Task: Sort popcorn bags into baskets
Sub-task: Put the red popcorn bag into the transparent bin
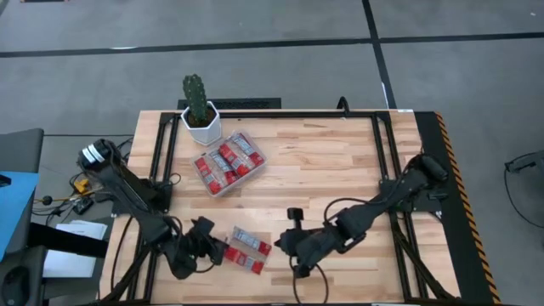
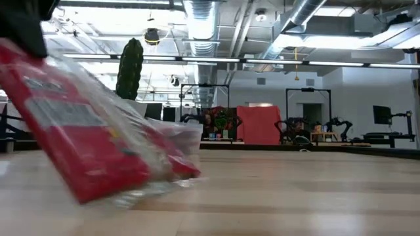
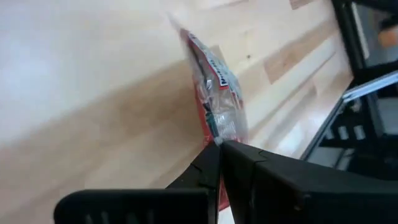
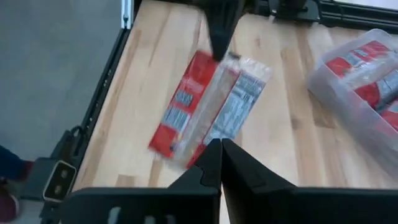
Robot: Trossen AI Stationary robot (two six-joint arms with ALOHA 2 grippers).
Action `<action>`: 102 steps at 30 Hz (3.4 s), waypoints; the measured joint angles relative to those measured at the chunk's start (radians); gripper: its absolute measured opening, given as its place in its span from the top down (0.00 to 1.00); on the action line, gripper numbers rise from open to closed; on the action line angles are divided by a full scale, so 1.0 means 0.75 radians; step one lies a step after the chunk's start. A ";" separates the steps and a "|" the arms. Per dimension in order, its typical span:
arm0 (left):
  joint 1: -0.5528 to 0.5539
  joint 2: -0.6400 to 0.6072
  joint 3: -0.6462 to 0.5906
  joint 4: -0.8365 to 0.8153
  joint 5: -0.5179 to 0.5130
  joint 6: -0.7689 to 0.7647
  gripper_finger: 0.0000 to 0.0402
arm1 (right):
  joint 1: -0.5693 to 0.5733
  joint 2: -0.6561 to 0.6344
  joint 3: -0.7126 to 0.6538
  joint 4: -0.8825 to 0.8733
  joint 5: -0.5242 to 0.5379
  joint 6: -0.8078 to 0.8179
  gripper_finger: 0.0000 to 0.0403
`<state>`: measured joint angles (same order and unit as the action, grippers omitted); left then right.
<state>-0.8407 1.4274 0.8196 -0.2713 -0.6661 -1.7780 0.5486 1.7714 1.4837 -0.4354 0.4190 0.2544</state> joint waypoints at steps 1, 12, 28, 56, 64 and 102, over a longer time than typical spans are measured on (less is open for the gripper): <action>0.020 -0.023 0.009 -0.034 0.012 0.048 1.00 | 0.008 -0.002 0.000 -0.017 0.011 0.005 0.95; 0.313 -0.289 0.048 -0.392 0.119 0.487 1.00 | 0.045 0.022 0.000 -0.058 0.039 0.049 0.93; 0.756 -0.529 0.049 -0.644 0.158 0.909 1.00 | 0.086 0.022 0.000 -0.157 0.038 0.068 0.94; 0.172 -0.323 -0.111 -0.461 0.044 -0.213 0.47 | -0.251 0.460 -0.052 0.530 -0.007 0.219 0.98; 0.054 0.045 -0.183 -0.190 -0.035 -0.647 0.39 | -0.311 0.455 -0.049 0.473 0.011 0.246 0.97; 0.180 0.389 -0.181 0.249 -0.200 -0.524 0.92 | -0.338 0.716 0.125 0.499 -0.304 0.242 0.96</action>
<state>-0.7059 1.7195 0.6841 -0.0847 -0.8162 -2.1709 0.2947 2.3085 1.5774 -0.0613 0.1913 0.4361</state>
